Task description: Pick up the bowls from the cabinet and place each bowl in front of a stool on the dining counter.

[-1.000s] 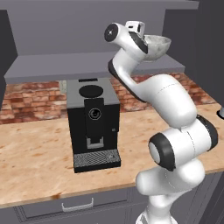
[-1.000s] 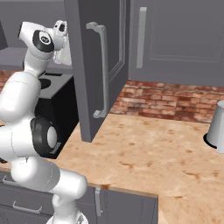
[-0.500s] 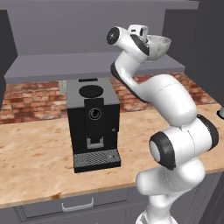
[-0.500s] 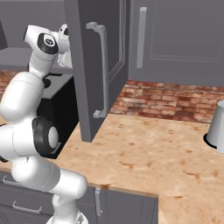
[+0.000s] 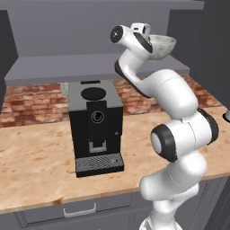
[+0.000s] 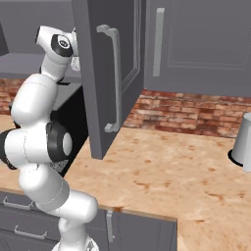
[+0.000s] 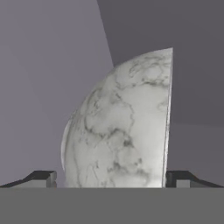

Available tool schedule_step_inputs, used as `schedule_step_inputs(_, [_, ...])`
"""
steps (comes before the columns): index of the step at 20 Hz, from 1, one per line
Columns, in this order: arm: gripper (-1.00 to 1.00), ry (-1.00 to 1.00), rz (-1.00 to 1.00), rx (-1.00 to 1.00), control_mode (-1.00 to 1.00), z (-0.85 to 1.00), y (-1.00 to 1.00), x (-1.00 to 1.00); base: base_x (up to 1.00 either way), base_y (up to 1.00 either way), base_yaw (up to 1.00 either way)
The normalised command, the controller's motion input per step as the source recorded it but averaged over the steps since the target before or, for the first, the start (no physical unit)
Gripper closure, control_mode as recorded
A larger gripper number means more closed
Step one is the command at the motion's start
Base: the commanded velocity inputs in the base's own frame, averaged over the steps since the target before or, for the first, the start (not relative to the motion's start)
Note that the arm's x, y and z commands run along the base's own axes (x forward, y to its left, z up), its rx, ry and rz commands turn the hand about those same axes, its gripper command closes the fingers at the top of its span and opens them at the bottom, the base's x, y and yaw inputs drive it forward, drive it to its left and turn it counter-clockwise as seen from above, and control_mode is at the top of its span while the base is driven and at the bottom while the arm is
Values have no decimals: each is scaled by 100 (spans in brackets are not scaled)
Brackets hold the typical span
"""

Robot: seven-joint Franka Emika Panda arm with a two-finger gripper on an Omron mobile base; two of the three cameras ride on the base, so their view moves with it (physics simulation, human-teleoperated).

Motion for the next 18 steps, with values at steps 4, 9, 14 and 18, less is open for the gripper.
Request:
schedule_step_inputs(4, [-100,0,0,0,-100,0,-1,9,0,0,0])
schedule_step_inputs(9, [100,0,0,0,-100,0,0,0,0,0,0])
schedule_step_inputs(14, [100,0,0,0,-100,0,0,0,0,0,0])
schedule_step_inputs(18, [100,0,0,0,-100,0,0,0,0,0,0])
